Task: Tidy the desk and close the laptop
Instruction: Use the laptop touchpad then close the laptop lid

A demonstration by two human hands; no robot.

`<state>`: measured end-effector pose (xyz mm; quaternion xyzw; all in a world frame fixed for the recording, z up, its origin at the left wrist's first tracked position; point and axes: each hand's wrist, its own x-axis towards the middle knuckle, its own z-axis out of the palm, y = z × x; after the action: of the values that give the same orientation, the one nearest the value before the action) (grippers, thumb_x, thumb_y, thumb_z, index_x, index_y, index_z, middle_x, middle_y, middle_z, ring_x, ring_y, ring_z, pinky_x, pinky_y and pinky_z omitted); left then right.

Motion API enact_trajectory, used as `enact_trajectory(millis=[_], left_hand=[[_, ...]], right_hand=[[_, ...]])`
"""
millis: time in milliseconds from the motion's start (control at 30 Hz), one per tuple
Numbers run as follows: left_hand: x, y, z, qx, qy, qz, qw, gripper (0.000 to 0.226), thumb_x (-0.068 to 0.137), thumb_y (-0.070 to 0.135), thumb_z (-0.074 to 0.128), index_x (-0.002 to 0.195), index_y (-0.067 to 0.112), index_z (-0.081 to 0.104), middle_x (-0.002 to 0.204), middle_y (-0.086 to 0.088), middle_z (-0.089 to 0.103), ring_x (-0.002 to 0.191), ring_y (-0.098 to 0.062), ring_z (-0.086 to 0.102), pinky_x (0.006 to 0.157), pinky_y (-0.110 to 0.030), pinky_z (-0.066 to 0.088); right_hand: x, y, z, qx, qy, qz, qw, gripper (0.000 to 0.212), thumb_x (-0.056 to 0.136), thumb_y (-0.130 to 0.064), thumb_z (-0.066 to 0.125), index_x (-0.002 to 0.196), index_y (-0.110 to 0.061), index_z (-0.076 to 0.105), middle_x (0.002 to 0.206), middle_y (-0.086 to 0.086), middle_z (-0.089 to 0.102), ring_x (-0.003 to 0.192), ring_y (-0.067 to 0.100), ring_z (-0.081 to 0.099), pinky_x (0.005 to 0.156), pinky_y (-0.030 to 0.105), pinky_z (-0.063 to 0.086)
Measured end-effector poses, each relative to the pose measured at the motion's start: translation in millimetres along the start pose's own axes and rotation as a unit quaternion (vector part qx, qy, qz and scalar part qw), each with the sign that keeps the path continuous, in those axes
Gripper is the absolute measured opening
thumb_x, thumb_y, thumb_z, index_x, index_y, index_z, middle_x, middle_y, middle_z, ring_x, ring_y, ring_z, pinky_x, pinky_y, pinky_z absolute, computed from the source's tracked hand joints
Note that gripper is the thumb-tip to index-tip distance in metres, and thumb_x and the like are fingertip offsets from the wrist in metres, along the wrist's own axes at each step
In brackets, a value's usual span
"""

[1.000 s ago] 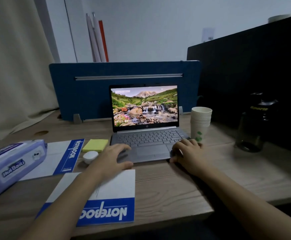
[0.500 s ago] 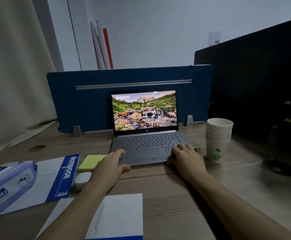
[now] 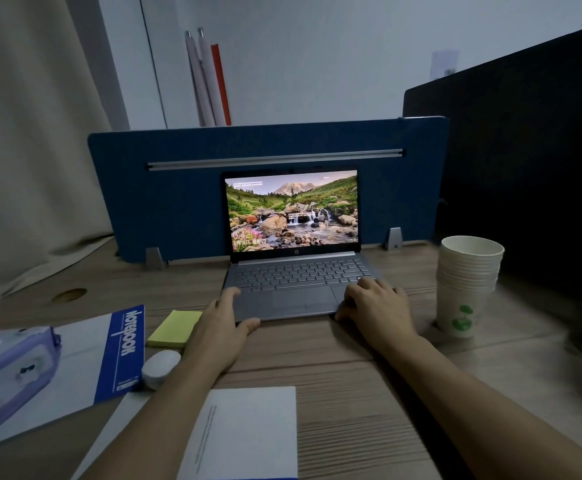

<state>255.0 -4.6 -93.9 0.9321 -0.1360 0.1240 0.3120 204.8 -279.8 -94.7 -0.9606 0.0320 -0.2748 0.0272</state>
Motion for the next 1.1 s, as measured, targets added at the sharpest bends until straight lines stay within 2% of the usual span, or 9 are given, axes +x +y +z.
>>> enact_trajectory(millis=[233, 333, 433, 567, 700, 933, 1100], left_hand=[[2, -6, -3, -0.019, 0.006, -0.017, 1.0, 0.055, 0.093, 0.034, 0.063, 0.14, 0.026, 0.036, 0.139, -0.014, 0.051, 0.122, -0.03, 0.051, 0.09, -0.036, 0.044], [2, -10, -5, -0.049, 0.009, -0.014, 0.999, 0.056, 0.092, 0.032, 0.064, 0.14, 0.03, 0.036, 0.143, -0.009, 0.05, 0.125, -0.027, 0.05, 0.089, -0.032, 0.041], [2, -13, -7, -0.082, 0.015, -0.013, 0.996, 0.056, 0.09, 0.034, 0.066, 0.139, 0.033, 0.038, 0.146, -0.002, 0.048, 0.129, -0.022, 0.047, 0.089, -0.028, 0.038], [5, -16, -6, -0.117, 0.028, -0.018, 0.993, 0.054, 0.091, 0.034, 0.065, 0.138, 0.033, 0.04, 0.146, 0.002, 0.048, 0.131, -0.018, 0.046, 0.091, -0.027, 0.038], [8, -19, -4, -0.142, 0.028, -0.01, 0.989, 0.054, 0.089, 0.031, 0.068, 0.136, 0.033, 0.042, 0.145, 0.004, 0.049, 0.13, -0.016, 0.047, 0.092, -0.028, 0.04], [8, -17, -6, -0.133, 0.013, -0.003, 0.991, 0.061, 0.084, 0.041, 0.071, 0.135, 0.043, 0.039, 0.144, 0.01, 0.049, 0.131, -0.014, 0.045, 0.097, -0.032, 0.043], [3, -14, -7, -0.136, -0.001, 0.003, 0.991, 0.068, 0.079, 0.048, 0.073, 0.136, 0.047, 0.036, 0.143, 0.009, 0.048, 0.128, -0.014, 0.045, 0.094, -0.029, 0.042]], right_hand=[[6, 0, -1, 0.003, -0.027, 0.001, 1.0, 0.04, 0.083, -0.065, 0.053, 0.1, -0.029, 0.06, 0.109, -0.004, 0.06, 0.106, 0.019, 0.051, 0.083, 0.038, 0.038], [8, -1, 1, -0.016, -0.029, -0.005, 0.999, 0.059, 0.082, -0.08, 0.03, 0.099, -0.032, 0.059, 0.107, -0.007, 0.059, 0.104, 0.016, 0.052, 0.087, 0.039, 0.04], [19, -4, 2, -0.014, -0.041, -0.008, 0.999, 0.067, 0.083, -0.079, 0.014, 0.102, -0.033, 0.058, 0.109, -0.006, 0.06, 0.105, 0.015, 0.052, 0.09, 0.04, 0.039], [63, -7, -4, -0.004, -0.031, -0.005, 1.0, 0.052, 0.092, -0.064, 0.03, 0.121, -0.029, 0.055, 0.127, -0.001, 0.058, 0.119, 0.02, 0.05, 0.097, 0.045, 0.038], [116, -14, -17, 0.005, -0.01, -0.025, 1.0, 0.045, 0.095, -0.052, 0.042, 0.129, -0.024, 0.052, 0.135, 0.004, 0.054, 0.124, 0.026, 0.047, 0.101, 0.051, 0.037], [196, -26, -18, -0.004, -0.002, -0.047, 0.999, 0.058, 0.094, -0.048, 0.05, 0.145, -0.023, 0.037, 0.154, 0.005, 0.036, 0.138, 0.032, 0.034, 0.109, 0.059, 0.029], [237, -28, -10, 0.01, 0.01, -0.026, 1.0, 0.072, 0.091, -0.045, 0.056, 0.151, -0.025, 0.021, 0.162, 0.006, 0.014, 0.147, 0.033, 0.013, 0.113, 0.06, 0.019]])
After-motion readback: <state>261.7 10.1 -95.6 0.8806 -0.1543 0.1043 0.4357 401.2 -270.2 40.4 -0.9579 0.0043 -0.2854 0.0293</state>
